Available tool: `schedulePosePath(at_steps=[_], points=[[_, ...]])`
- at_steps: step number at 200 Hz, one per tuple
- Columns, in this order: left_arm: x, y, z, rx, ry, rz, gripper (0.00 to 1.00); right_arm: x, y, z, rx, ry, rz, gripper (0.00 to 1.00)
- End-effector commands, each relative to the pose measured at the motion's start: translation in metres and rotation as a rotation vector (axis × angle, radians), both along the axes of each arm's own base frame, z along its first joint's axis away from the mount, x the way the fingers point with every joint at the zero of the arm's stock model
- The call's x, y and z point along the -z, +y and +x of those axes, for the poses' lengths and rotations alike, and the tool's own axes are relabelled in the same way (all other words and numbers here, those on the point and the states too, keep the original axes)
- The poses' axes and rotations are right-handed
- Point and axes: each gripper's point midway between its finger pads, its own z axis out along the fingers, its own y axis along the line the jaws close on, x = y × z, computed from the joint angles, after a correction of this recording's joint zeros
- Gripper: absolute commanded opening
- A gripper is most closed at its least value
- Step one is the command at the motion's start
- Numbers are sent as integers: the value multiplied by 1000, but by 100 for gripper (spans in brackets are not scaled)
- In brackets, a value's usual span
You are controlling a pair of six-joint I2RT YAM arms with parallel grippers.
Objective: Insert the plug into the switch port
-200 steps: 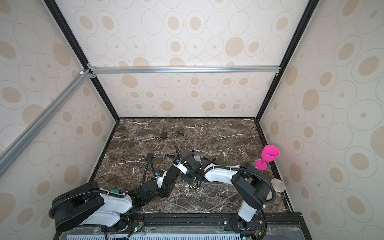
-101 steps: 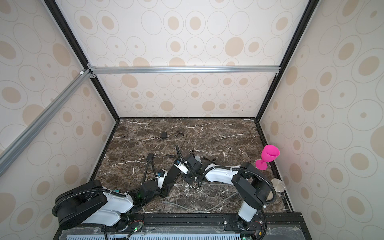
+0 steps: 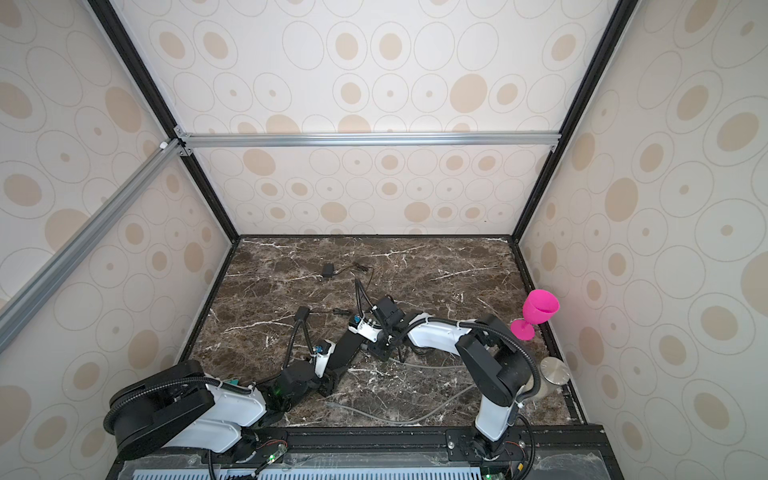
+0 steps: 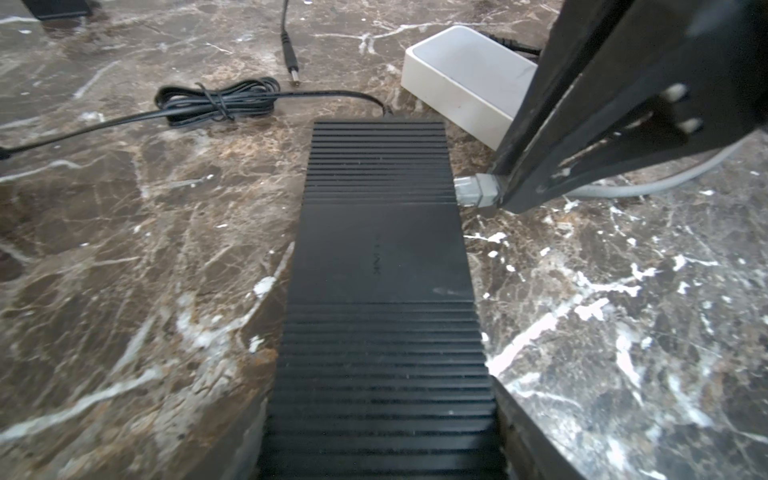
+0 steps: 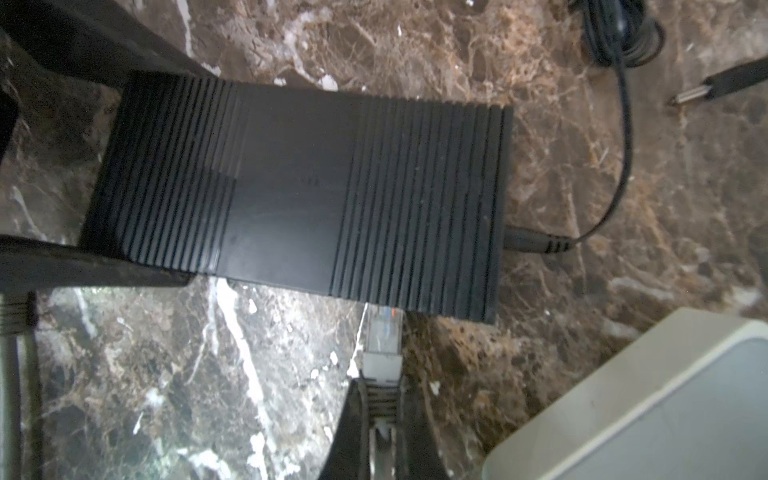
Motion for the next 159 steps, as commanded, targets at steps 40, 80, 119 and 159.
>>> schedulePosePath(at_steps=[40,80,119,159], points=[[3,-31,-40,268,55,-25,0,-104,46,59,36,-225,238,0],[3,-31,-40,268,54,-34,0,-49,32,67,93,-185,103,0],[1,-36,-41,285,57,-46,0,-30,31,69,111,-154,54,0],[7,-35,-42,282,74,-32,0,-92,40,85,113,-283,134,0]])
